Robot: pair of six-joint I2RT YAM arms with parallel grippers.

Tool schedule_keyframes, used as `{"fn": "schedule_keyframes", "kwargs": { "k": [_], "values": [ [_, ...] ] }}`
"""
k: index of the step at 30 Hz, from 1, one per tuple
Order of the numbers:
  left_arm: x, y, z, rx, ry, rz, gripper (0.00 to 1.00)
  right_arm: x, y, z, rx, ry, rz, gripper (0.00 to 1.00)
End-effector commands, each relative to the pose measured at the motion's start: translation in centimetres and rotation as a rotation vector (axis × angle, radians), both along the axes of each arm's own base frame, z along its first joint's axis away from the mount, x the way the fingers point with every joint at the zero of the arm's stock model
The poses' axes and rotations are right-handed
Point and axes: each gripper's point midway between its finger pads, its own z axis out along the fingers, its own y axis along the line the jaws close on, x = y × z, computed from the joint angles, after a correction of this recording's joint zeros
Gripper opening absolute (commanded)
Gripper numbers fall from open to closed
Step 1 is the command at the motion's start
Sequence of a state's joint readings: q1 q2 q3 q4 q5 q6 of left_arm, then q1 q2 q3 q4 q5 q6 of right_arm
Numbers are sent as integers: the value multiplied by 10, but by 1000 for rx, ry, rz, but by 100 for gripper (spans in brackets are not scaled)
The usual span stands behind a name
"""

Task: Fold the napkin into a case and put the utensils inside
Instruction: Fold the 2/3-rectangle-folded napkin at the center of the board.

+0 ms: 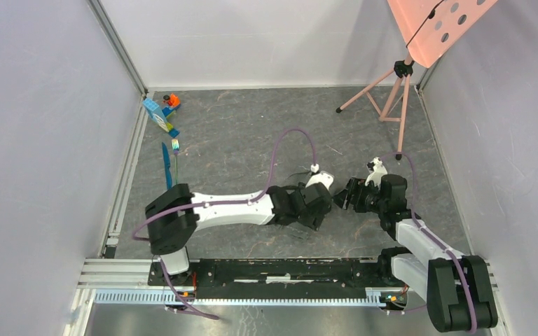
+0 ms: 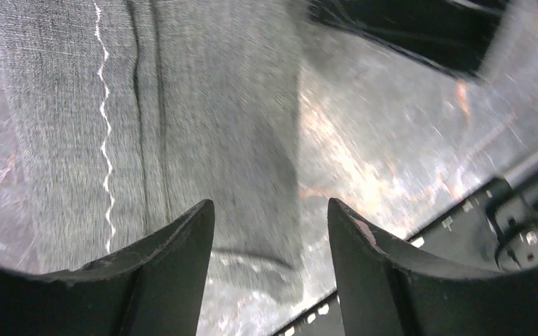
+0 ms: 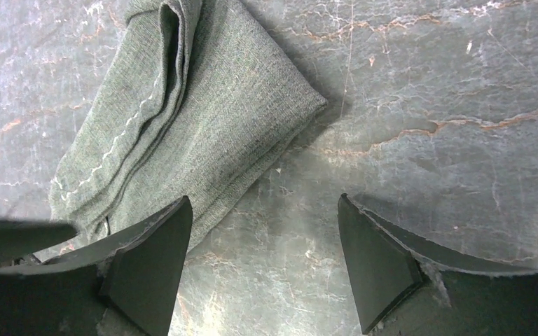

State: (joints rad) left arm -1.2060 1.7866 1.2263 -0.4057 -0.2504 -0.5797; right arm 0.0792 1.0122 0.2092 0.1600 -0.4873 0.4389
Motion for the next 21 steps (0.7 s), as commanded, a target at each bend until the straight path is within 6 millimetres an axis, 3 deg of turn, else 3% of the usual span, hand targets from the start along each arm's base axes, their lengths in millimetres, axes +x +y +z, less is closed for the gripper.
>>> {"fn": "schedule_keyframes", "kwargs": {
  "k": [1, 5, 9, 12, 21],
  "values": [
    [-14, 18, 35, 91, -213, -96, 69, 2, -6, 7, -54, -27, 10, 82],
    [-40, 15, 33, 185, -276, -187, 75, -3, -4, 6, -40, -26, 21, 82],
    [-54, 12, 16, 317, -346, -242, 75, -6, -2, 5, -33, -20, 33, 82],
    [-55, 14, -4, 420, -388, -248, 73, -11, 0, 0, -26, -9, 42, 82],
    [-52, 16, -25, 488, -395, -232, 69, -19, 4, -7, 5, 11, 49, 82]
  ]
}}
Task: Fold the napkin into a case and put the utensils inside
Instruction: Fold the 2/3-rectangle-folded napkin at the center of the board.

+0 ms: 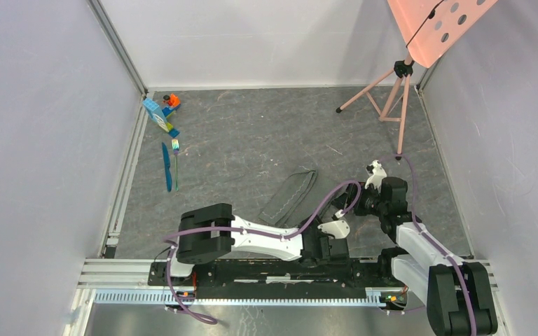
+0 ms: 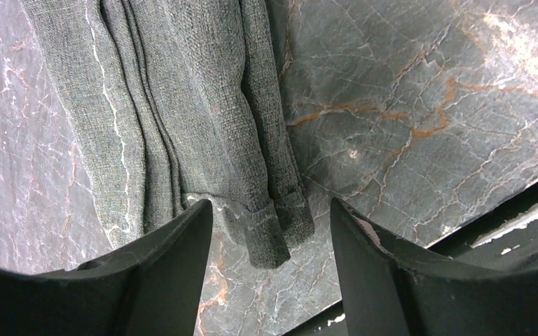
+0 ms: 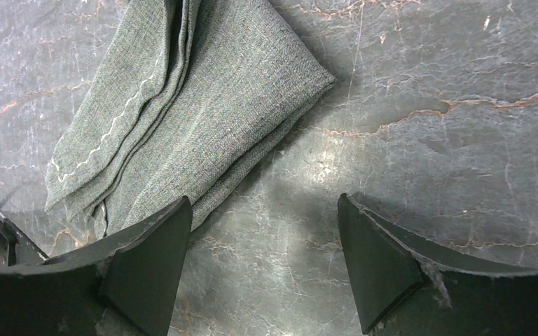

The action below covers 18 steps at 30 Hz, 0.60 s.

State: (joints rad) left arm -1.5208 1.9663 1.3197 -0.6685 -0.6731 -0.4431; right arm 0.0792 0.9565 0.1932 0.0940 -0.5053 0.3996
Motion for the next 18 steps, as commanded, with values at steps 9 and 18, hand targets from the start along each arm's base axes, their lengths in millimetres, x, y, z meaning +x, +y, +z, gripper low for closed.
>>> {"fn": "schedule_keyframes", "kwargs": {
  "k": [9, 18],
  "values": [
    [12, -3, -2, 25, -80, 27, 27, -15, 24, 1, 224, 79, -7, 97],
    [15, -2, 26, -43, -90, 54, 2, -19, 50, 15, 430, 184, -74, 97]
  ]
}}
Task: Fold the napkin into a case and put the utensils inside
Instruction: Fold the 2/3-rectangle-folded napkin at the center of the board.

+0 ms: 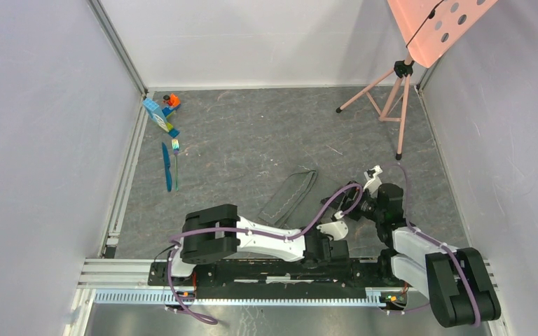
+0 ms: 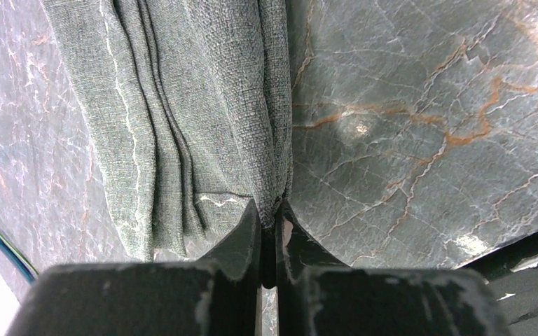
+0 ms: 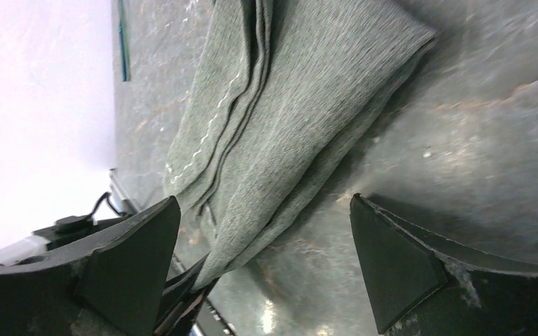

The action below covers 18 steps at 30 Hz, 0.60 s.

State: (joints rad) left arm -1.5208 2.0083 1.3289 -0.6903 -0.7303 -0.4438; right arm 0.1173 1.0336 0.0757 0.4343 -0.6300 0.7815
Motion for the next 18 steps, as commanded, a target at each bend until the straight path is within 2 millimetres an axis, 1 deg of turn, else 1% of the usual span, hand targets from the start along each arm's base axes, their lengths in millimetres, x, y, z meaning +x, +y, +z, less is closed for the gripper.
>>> {"fn": "schedule_keyframes", "kwargs": {
  "k": [1, 5, 6, 10, 15, 18],
  "values": [
    [7, -9, 37, -108, -39, 36, 2, -11, 17, 2, 118, 114, -23, 96],
    [7, -7, 48, -131, -40, 40, 2, -18, 24, 2, 164, 153, -55, 95],
    [7, -6, 51, -138, -39, 41, 2, -23, 24, -2, 164, 159, -62, 96],
    [7, -5, 59, -161, -36, 42, 2, -29, 33, -5, 169, 181, -48, 95],
    [8, -2, 62, -166, -38, 42, 2, -38, 42, -7, 211, 223, -32, 93],
    [7, -1, 62, -171, -30, 44, 2, -38, 44, -8, 224, 224, -44, 92]
  ]
}}
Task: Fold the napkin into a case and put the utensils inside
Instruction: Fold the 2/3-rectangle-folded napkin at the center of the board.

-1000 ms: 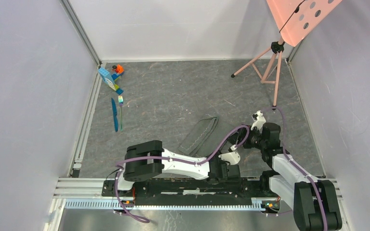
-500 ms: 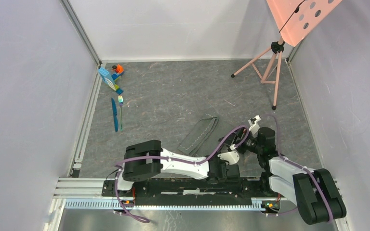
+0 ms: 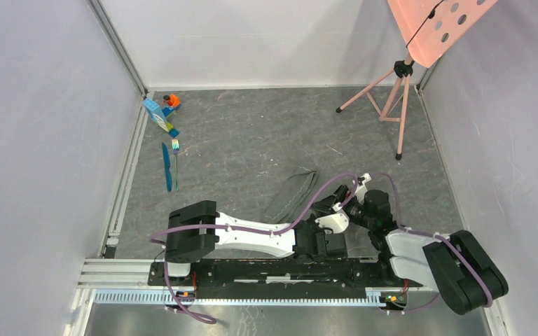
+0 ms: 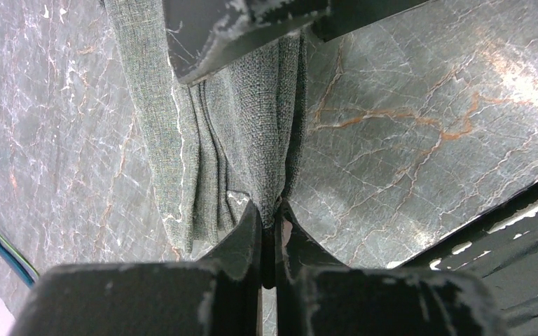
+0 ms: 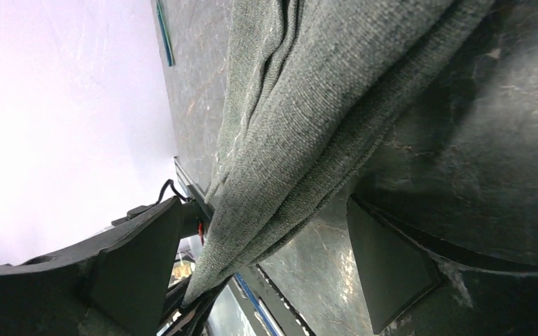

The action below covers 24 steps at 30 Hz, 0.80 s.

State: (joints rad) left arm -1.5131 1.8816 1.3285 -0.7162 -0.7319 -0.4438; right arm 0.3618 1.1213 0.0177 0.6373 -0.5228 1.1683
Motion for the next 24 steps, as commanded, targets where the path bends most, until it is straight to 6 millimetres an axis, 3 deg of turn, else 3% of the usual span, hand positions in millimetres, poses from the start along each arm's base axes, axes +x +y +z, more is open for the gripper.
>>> {"fn": "schedule_keyframes", "kwargs": {
  "k": [1, 10, 15, 24],
  "values": [
    [3, 0, 18, -72, -20, 37, 2, -9, -4, -9, 34, 18, -48, 92],
    [2, 4, 17, -71, -15, 38, 2, 14, -6, -9, 23, -8, -115, 83],
    [2, 6, 16, -81, -10, 43, 2, 24, -8, -10, 13, -20, -135, 72],
    [0, 9, 15, -91, -1, 43, 2, 42, -30, -18, -29, -32, -210, 67]
  ]
}}
